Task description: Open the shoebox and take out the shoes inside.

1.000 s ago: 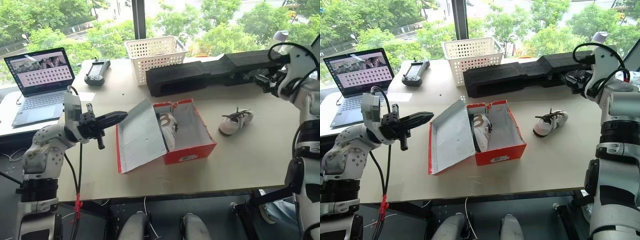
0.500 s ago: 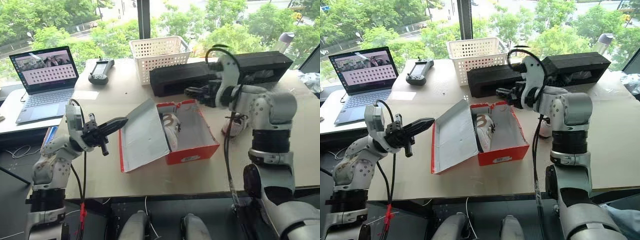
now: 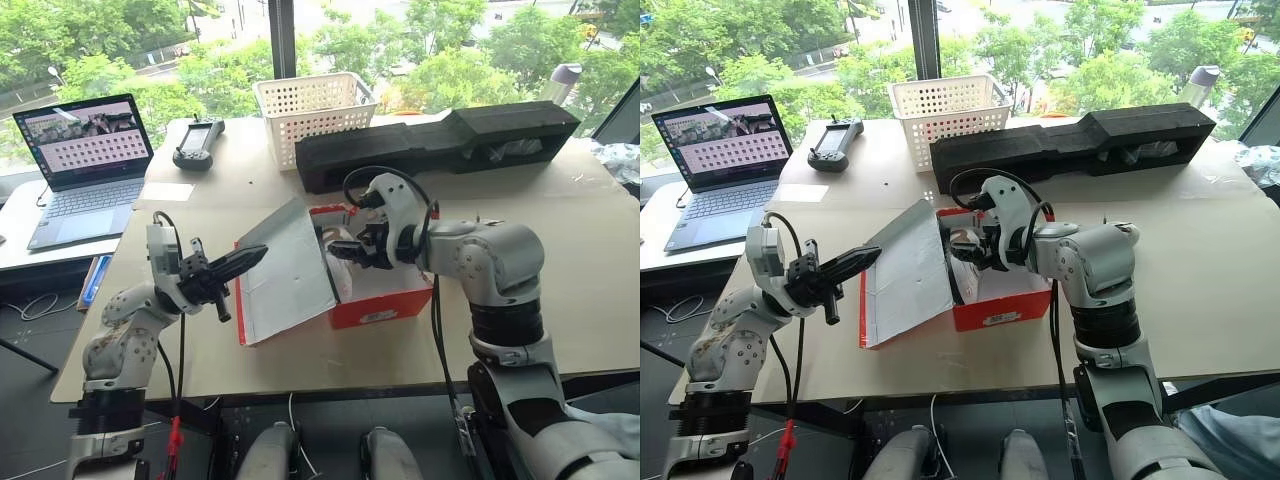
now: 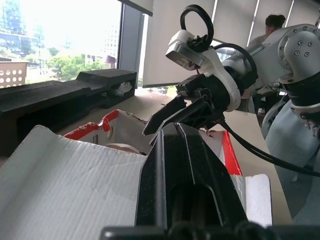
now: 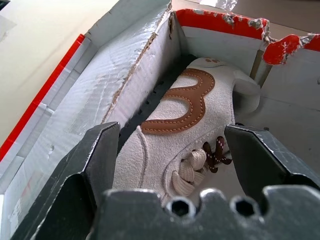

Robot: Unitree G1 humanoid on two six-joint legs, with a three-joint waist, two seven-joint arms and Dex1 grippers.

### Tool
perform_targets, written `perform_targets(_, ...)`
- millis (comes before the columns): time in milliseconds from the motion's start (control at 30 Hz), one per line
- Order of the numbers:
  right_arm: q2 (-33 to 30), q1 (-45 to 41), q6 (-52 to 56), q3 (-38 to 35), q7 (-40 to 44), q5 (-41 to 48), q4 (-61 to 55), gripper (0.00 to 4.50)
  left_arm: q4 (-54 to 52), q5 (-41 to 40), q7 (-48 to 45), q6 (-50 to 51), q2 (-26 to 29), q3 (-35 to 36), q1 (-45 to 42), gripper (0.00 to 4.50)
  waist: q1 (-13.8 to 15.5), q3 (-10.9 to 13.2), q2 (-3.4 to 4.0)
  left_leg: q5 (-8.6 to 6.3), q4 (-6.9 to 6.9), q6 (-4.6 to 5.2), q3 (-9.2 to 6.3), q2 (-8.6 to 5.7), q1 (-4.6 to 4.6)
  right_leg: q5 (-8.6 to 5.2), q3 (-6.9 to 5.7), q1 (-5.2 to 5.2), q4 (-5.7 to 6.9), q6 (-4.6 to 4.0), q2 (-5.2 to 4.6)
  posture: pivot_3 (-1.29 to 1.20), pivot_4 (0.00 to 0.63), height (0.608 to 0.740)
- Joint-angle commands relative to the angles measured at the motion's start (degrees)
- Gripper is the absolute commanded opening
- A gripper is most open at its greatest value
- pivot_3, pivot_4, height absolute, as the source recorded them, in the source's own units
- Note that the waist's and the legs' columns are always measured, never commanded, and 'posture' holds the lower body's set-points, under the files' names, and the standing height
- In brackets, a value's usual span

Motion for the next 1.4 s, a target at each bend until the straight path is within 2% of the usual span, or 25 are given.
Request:
perform_targets(33,2.5,-2.7,-1.0,-2.7,1.4,1.3,6.5,3.95,-0.2,0.3,-0.1,-1.3,0.0,-0.4,-1.2,0.0,-0.1,0.0,0.0,0.0,0.0,0.0,0.01,0.0,0.0,0.0,0.0,-0.01,0.0,0.0,0.01,0.0,0.15,0.731)
perform_targets(433,6.0,-11.3,-5.7,-11.4,4.6,1.3,34.0,3.95,1.4,1.4,-0.3,-1.7,0.2,-1.6,-2.7,0.0,-0.8,0.0,0.0,0.0,-0.01,-0.01,0.02,0.06,0.08,0.03,0.05,0.03,0.02,-0.05,0.16,0.0,0.15,0.731)
perform_targets(633,7.0,-12.3,-7.7,-15.0,6.2,2.8,40.5,3.95,1.8,1.9,-0.5,-1.8,0.4,-1.5,-3.0,0.0,-1.4,0.0,0.0,0.0,-0.01,0.0,0.02,0.05,0.09,0.03,0.06,0.06,0.02,-0.05,0.16,0.0,0.15,0.731)
perform_targets(800,7.8,-11.7,-9.8,-16.3,6.4,3.0,41.6,2.58,1.9,2.3,-0.4,-1.6,0.6,-1.4,-3.3,0.0,-1.7,0.0,0.0,0.0,-0.01,-0.01,0.02,0.08,0.1,0.04,0.08,0.04,0.04,-0.05,0.18,0.0,0.15,0.731)
perform_targets(1033,8.3,-11.8,-10.7,-16.8,6.2,3.1,41.4,0.14,2.2,2.7,-0.3,-1.4,1.0,-1.3,-3.7,0.0,-1.7,0.0,0.0,0.0,-0.01,-0.01,0.02,0.07,0.09,0.04,0.09,0.02,0.03,-0.05,0.18,0.0,0.15,0.731)
perform_targets(1400,5.8,-13.2,-10.4,-18.8,5.9,4.6,35.4,0.06,2.5,3.2,-0.3,-1.5,1.4,-1.5,-3.7,0.0,-1.5,0.0,0.0,0.0,-0.02,-0.01,0.02,0.07,0.06,0.04,0.09,-0.01,0.02,-0.05,0.17,0.0,0.15,0.731)
